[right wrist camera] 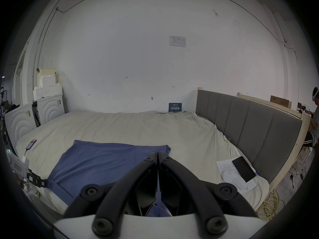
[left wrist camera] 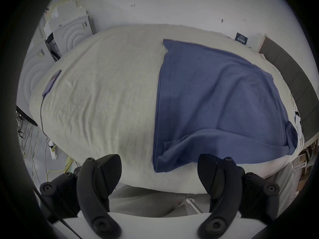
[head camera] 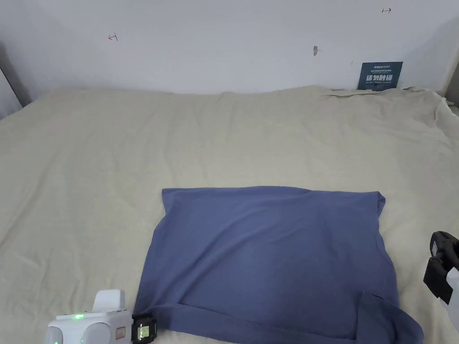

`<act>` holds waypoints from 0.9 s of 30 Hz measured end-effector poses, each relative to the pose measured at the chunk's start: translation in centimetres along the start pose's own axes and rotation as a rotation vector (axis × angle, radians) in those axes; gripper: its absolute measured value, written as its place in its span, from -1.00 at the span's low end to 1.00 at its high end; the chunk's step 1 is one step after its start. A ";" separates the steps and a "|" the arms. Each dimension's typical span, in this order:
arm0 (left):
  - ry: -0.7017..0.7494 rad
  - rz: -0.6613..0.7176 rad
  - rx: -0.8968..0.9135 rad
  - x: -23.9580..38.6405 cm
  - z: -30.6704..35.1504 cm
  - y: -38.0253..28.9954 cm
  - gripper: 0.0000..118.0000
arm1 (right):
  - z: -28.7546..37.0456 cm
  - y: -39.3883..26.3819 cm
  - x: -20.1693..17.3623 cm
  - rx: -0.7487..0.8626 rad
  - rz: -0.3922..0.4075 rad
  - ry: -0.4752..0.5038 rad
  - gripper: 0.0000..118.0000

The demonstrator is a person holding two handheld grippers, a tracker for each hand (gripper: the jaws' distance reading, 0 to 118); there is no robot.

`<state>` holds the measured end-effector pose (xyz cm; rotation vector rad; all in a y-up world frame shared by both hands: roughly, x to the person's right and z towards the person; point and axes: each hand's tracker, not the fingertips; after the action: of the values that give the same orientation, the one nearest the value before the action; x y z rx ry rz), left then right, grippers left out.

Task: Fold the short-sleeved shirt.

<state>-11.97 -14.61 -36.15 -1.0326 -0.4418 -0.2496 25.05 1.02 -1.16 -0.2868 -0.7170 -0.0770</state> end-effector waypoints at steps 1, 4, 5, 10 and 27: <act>-0.001 0.001 -0.010 0.2 -0.3 -0.2 0.62 | -0.1 -0.1 0.0 -0.006 0.001 -0.002 -1.00; 0.008 0.006 -0.004 0.5 -1.0 -0.3 0.57 | -0.3 -0.6 0.3 -0.022 0.003 -0.004 -1.00; 0.009 0.003 0.008 0.7 -1.0 -0.3 0.48 | -0.3 -0.7 0.4 -0.028 0.003 -0.004 -1.00; -0.040 -0.008 0.030 1.9 -1.2 0.2 -0.41 | -0.6 -1.3 0.9 -0.047 0.006 -0.010 -1.00; -0.081 -0.040 0.063 1.9 0.9 0.9 -0.89 | -5.9 -12.8 2.4 -0.608 -0.137 0.025 0.58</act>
<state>-10.15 -13.33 -35.58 -0.9756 -0.5414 -0.2289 28.48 -12.81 -0.80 -0.8158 -0.6752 -0.4321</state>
